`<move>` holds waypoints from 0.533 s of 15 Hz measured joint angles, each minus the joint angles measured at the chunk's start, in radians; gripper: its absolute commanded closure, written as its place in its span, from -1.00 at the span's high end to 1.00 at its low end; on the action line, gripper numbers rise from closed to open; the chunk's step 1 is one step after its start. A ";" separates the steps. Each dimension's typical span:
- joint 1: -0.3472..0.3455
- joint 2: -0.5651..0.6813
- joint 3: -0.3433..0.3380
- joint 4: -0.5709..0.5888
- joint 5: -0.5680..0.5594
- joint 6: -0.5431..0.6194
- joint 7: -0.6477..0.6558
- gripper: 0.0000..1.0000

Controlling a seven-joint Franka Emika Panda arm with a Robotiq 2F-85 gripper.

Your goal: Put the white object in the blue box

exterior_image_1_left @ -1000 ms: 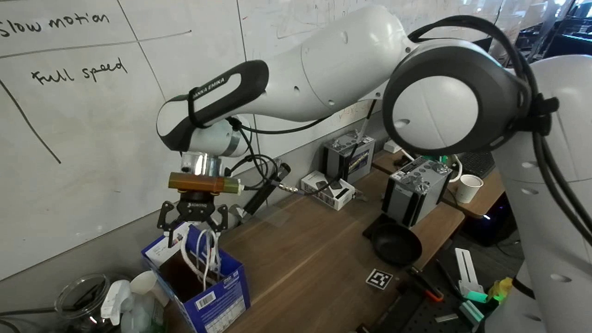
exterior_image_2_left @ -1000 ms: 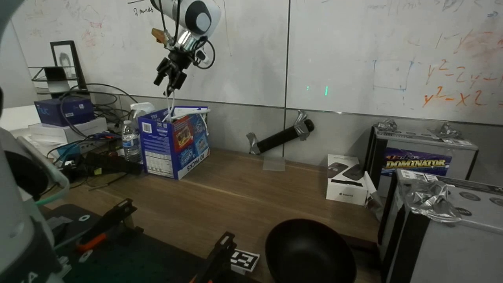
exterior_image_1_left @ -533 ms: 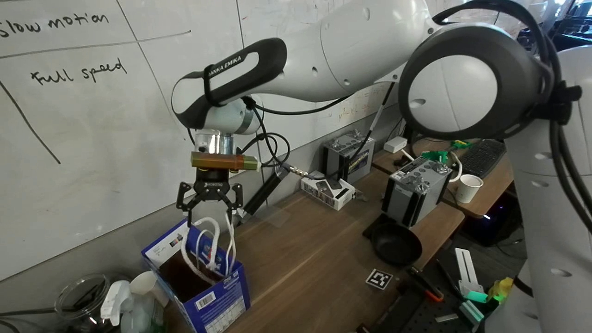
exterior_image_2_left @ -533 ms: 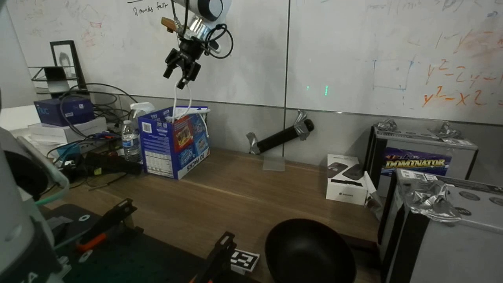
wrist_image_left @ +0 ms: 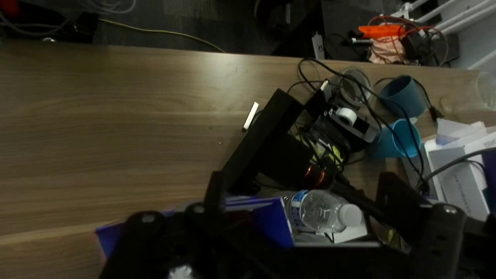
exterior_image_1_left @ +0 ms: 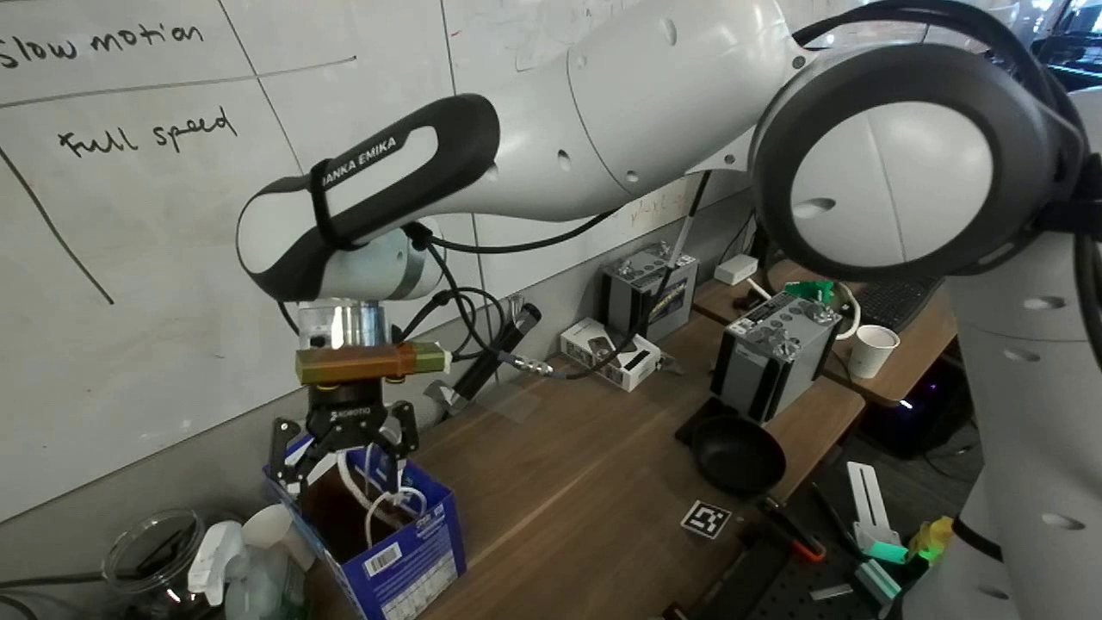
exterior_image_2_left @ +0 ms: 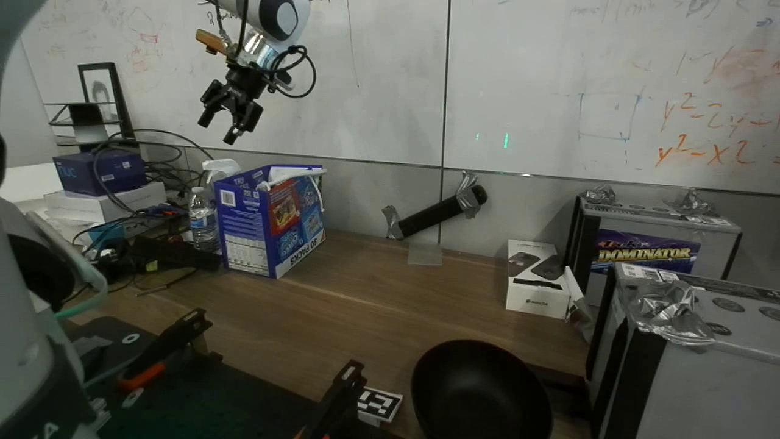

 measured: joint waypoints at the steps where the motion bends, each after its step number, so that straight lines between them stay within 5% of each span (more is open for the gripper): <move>1: 0.016 -0.004 0.004 -0.006 -0.012 0.003 0.001 1.00; 8: 0.029 -0.033 -0.030 -0.008 -0.205 0.087 -0.016 1.00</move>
